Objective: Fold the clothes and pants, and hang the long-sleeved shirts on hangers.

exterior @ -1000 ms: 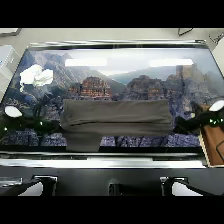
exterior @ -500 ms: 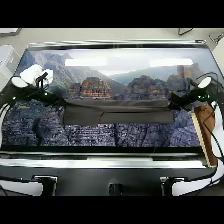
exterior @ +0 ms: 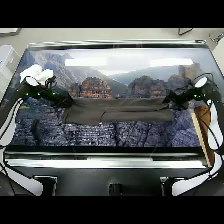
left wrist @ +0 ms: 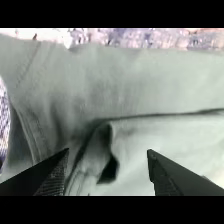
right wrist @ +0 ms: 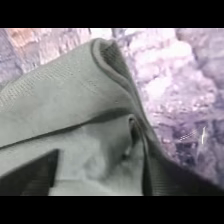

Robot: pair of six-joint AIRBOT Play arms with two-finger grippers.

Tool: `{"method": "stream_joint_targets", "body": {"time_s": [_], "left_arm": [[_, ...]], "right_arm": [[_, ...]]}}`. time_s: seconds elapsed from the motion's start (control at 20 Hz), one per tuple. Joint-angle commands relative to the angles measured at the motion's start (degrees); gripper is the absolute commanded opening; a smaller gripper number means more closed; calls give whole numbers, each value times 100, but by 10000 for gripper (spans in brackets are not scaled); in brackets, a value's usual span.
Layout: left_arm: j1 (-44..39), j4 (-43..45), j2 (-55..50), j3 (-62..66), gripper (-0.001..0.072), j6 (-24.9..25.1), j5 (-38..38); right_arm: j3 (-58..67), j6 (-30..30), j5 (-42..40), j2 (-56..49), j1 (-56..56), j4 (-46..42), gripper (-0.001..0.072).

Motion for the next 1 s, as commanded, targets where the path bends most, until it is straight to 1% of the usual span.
{"method": "stream_joint_targets", "body": {"time_s": [0.0, 0.15, 0.2, 0.3, 0.35, 0.45, 0.5, 0.55, 0.6, 0.65, 0.7, 0.75, 0.8, 0.85, 0.9, 0.95], "left_arm": [[203, -11, 118, 238, 553, -11, -455], [337, -13, 516, 295, 553, -9, -501], [334, -15, 640, 295, 553, -11, -503], [280, -24, 911, 295, 552, -11, -505], [229, -92, 1058, 295, 551, -9, -503], [81, -323, 1305, 297, 550, 13, -450], [-13, -398, 1394, 297, 547, 13, -393], [-131, -444, 1462, 297, 526, 13, -330], [-269, -468, 1502, 295, 526, 11, -269], [-413, -481, 1508, 295, 520, 11, -214], [-579, -483, 1502, 291, 520, 11, -105], [-748, -483, 1486, 291, 519, 11, 44], [-938, -483, 1464, 282, 493, 11, 243], [-1152, -483, 1434, 258, 376, 11, 498], [-1394, -483, 1377, 234, 230, 9, 754], [-1644, -483, 1305, 186, 123, 7, 1023]], "right_arm": [[13, -92, 422, 122, -332, -26, 681], [7, -177, 743, -105, -575, 61, 701], [7, -328, 754, -234, -564, 247, 707], [7, -498, 730, -479, -562, 883, 707], [7, -505, 734, -568, -560, 1097, 705], [7, -498, 728, -675, -560, 1292, 665], [7, -479, 708, -702, -562, 1294, 591], [7, -435, 691, -713, -562, 1305, 534], [7, -435, 695, -715, -560, 1318, 527], [7, -433, 728, -715, -560, 1340, 412], [7, -435, 754, -715, -560, 1357, 349], [7, -437, 780, -713, -562, 1438, 159], [9, -466, 807, -706, -562, 1587, 47], [11, -667, 876, -660, -562, 1832, 45], [11, -866, 935, -570, -562, 2100, 45], [11, -968, 964, -426, -562, 2328, 44]]}}
